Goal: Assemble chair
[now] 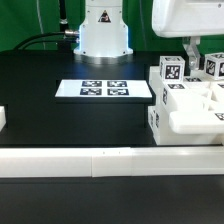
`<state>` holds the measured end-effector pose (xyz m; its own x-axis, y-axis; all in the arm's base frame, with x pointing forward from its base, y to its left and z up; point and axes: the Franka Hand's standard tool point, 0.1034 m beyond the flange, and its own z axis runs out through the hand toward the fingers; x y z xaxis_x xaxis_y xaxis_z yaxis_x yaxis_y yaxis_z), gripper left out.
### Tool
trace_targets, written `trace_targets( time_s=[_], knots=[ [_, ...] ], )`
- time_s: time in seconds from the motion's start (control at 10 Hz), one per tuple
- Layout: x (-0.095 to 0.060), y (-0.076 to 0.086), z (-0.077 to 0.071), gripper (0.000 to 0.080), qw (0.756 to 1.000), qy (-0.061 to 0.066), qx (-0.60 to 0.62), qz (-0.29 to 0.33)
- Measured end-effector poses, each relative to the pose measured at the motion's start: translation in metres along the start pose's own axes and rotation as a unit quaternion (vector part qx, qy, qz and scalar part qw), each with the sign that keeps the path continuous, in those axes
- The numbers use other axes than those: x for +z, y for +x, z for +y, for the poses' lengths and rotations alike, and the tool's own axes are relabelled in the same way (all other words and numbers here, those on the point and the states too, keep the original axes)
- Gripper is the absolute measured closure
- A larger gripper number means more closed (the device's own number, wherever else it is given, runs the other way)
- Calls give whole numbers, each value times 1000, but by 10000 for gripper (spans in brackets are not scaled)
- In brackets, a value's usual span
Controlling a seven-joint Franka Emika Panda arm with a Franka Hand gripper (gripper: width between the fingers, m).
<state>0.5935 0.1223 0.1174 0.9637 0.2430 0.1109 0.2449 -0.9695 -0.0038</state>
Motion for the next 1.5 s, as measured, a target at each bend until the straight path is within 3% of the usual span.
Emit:
trace_targets(
  time_s=[0.1,0.2,0.3,0.6,0.9,1.1,1.3,1.5],
  knots=[
    [0,0,0,363,1000,0,0,0],
    [0,0,0,363,1000,0,6,0],
    [1,0,1,516,1000,0,11,0],
    [0,-1,-2,514,996,1,93,8],
    [0,0,-4,514,956,5,294,16],
    [0,1,-3,514,942,8,335,22],
    [0,1,-3,514,917,14,398,21],
    [1,-1,1,514,866,19,499,17]
  ],
)
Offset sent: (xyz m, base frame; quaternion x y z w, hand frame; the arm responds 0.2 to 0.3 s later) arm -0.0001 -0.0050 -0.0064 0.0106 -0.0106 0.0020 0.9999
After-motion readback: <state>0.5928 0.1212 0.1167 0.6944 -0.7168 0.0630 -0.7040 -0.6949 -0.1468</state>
